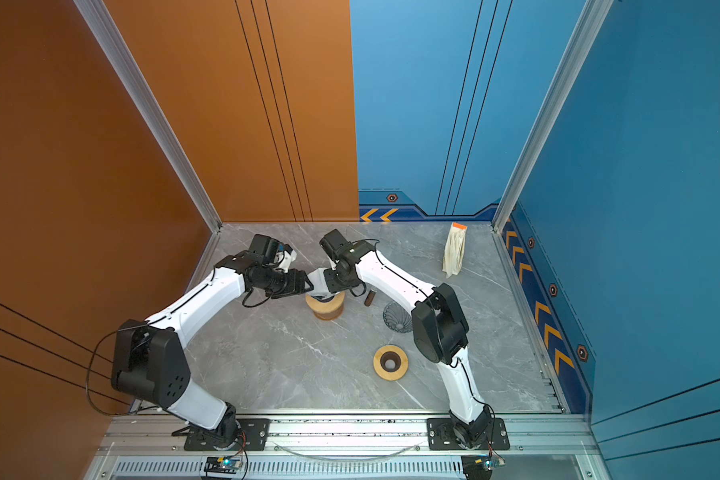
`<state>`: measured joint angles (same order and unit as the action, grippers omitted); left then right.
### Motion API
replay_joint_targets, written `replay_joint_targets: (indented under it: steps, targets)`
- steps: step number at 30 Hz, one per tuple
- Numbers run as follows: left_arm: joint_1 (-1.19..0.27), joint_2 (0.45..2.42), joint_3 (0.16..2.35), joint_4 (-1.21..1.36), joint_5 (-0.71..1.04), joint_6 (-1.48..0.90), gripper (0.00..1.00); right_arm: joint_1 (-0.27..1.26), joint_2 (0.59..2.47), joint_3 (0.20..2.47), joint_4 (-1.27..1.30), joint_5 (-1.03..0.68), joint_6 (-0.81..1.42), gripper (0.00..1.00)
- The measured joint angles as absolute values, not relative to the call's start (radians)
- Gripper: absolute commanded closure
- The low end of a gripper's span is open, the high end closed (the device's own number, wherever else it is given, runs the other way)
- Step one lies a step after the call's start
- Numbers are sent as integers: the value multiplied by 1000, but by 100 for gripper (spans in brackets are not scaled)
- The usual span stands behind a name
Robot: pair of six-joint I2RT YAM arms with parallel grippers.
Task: Place the coffee filter in the dripper
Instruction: 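Press the filter into the dripper with both grippers, then release the filter and draw both grippers back from the dripper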
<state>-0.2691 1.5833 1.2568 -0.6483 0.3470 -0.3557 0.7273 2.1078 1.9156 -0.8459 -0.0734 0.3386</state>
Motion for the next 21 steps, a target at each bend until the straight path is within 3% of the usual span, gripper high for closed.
replay_joint_targets:
  steps: [21]
  targets:
    - [-268,1549,1347,-655,353,-356,21,725,1990,1946,-849,-89,315,44]
